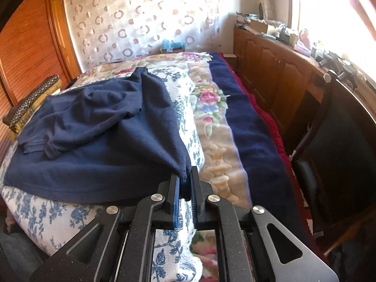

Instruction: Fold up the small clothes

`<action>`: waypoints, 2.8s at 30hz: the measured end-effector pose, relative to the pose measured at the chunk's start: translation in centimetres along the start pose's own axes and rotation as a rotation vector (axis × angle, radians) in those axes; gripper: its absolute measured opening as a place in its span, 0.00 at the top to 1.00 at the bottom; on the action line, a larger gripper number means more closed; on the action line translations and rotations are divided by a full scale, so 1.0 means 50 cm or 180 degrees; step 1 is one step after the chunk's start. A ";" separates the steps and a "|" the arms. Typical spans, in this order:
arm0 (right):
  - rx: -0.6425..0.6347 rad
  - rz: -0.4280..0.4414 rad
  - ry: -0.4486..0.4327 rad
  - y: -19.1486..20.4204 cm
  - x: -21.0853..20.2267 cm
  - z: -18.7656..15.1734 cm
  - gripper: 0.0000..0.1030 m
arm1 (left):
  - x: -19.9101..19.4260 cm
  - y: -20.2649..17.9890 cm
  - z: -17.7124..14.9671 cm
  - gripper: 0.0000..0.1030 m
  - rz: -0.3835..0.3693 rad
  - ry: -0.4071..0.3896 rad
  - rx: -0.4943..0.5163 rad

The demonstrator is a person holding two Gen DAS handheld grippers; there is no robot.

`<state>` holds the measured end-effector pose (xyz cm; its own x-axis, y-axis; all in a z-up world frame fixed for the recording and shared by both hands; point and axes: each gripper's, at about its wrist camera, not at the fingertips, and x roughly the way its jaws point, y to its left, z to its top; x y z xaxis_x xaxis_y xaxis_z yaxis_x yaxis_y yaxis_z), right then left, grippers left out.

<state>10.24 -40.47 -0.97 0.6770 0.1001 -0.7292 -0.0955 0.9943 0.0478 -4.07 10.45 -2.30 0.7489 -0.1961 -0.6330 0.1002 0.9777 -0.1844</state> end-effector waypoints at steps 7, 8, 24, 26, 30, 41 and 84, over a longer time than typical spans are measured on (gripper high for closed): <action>-0.0021 -0.0037 -0.0182 0.013 -0.029 0.017 0.55 | 0.021 0.003 0.013 0.66 0.0047 0.0002 0.0055; -0.0025 -0.0018 -0.0207 0.016 -0.032 0.020 0.55 | 0.028 0.004 0.016 0.65 0.0040 0.0013 0.0058; -0.0192 0.0439 0.0000 0.156 0.154 0.122 0.43 | 0.184 0.033 0.107 0.62 0.0183 0.0255 -0.0010; -0.0176 0.0416 0.0072 0.163 0.178 0.130 0.43 | 0.203 0.039 0.119 0.62 0.0235 0.0284 -0.0014; -0.0131 0.0425 0.0179 0.167 0.212 0.141 0.43 | 0.243 0.045 0.140 0.62 0.0306 0.0374 -0.0025; -0.0198 0.0376 0.0206 0.173 0.225 0.152 0.43 | 0.288 0.028 0.154 0.85 0.0123 0.0439 0.0184; -0.0183 0.0596 -0.0638 0.132 0.013 0.194 0.97 | 0.048 -0.073 0.132 0.99 -0.0284 -0.0337 0.0245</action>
<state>17.14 -33.49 5.50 0.7739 0.2930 -0.5614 -0.2700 0.9546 0.1260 1.69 6.89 1.83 0.7992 -0.2776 -0.5331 0.2163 0.9604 -0.1758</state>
